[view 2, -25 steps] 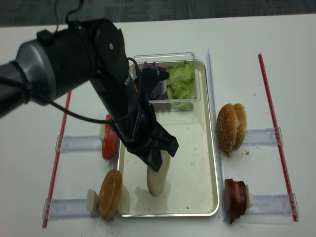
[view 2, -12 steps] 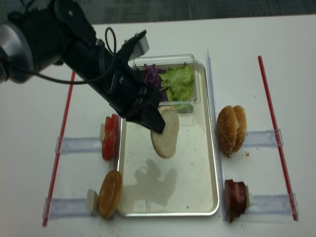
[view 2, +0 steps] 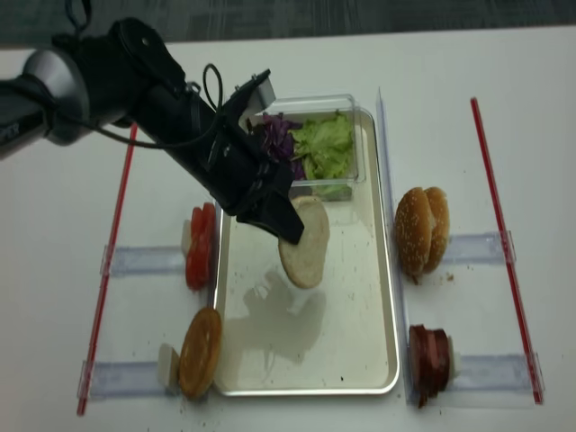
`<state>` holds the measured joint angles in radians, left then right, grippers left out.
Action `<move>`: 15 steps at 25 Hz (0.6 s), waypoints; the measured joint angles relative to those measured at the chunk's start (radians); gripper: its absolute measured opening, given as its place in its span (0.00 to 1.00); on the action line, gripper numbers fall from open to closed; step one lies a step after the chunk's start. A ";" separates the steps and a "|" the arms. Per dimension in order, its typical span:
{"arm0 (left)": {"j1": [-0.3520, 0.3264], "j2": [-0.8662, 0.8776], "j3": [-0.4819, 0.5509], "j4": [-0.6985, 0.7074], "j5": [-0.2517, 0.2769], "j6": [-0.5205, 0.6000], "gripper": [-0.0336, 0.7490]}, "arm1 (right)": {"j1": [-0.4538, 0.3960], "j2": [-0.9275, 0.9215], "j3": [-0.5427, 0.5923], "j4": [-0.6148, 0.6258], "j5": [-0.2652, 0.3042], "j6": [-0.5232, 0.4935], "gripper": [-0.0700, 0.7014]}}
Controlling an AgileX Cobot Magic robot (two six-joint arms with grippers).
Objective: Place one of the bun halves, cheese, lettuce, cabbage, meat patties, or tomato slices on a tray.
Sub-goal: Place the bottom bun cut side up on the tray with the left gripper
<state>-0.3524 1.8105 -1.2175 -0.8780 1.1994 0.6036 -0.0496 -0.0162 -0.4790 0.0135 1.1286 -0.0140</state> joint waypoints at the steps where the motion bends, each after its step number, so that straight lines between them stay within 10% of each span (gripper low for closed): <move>1: 0.000 0.011 0.000 0.000 0.000 0.002 0.09 | 0.000 0.000 0.000 0.000 0.000 0.000 0.80; 15: 0.000 0.053 0.079 -0.015 -0.013 0.062 0.09 | 0.000 0.000 0.000 0.000 0.000 0.000 0.80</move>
<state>-0.3524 1.8636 -1.1383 -0.8927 1.1869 0.6661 -0.0496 -0.0162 -0.4790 0.0135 1.1286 -0.0140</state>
